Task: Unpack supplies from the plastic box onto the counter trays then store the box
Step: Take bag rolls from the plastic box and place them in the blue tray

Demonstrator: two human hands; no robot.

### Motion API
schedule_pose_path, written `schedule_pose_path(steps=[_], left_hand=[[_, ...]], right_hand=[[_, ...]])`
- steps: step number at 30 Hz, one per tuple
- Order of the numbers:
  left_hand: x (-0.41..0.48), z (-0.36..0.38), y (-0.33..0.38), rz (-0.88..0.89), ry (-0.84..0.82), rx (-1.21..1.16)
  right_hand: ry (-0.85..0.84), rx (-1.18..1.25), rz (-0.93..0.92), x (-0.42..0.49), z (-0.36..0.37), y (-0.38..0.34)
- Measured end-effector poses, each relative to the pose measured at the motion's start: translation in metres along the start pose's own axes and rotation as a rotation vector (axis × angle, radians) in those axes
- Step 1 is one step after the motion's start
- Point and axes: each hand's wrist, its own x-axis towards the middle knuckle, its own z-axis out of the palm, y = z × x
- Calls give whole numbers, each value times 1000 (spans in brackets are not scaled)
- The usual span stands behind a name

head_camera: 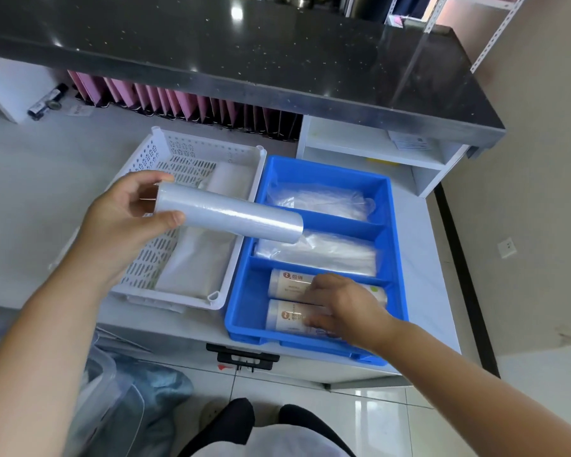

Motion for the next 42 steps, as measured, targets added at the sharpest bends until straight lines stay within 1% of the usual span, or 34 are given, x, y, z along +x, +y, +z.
schedule_pose_path(steps=[1, 2, 4, 5, 6, 7, 10, 11, 13, 14, 15, 16, 18, 19, 22, 28, 35, 39, 42], left_hand=[[-2, 7, 0, -24, -9, 2], [-4, 16, 0, -53, -23, -5], [-8, 37, -2, -108, -63, -26], [-11, 48, -4, -126, -85, -28], [-14, 61, -7, -141, -107, -23], [-17, 73, -10, -158, -128, -16], [-30, 106, -18, -220, -185, -85], [-34, 115, -20, -246, -192, -122], [-42, 127, -26, -293, -201, -140], [-45, 130, -28, -310, -221, -115], [-48, 130, -30, -312, -255, -36], [-50, 129, -32, -294, -297, 101], [-54, 127, -32, -237, -360, 412], [-56, 127, -31, -209, -367, 525], [-63, 133, -23, -164, -367, 687], [-69, 142, -20, -160, -341, 736], [-71, 140, -20, -127, -341, 732], [-75, 123, -11, -102, -266, 747], [-82, 95, 0, -56, -185, 846]], right_hand=[[81, 87, 53, -2, -5, 1], [202, 158, 113, -4, -12, 3], [476, 194, 203, -10, -28, 10], [555, 173, 225, -13, -37, 14], [580, 139, 230, -16, -44, 18], [548, 90, 223, -20, -49, 21], [326, -49, 194, -30, -50, 30], [280, -67, 189, -34, -48, 32], [242, -66, 166, -41, -43, 38], [224, -58, 154, -44, -40, 40], [202, -58, 140, -46, -38, 41], [185, -69, 125, -48, -36, 42], [178, -98, 103, -49, -32, 43], [177, -109, 94, -50, -31, 43], [175, -150, 65, -51, -28, 45], [170, -186, 38, -52, -26, 49], [82, -193, -12, -39, -31, 40], [102, -157, -68, -15, -35, 16], [136, -206, -125, 9, -38, -14]])
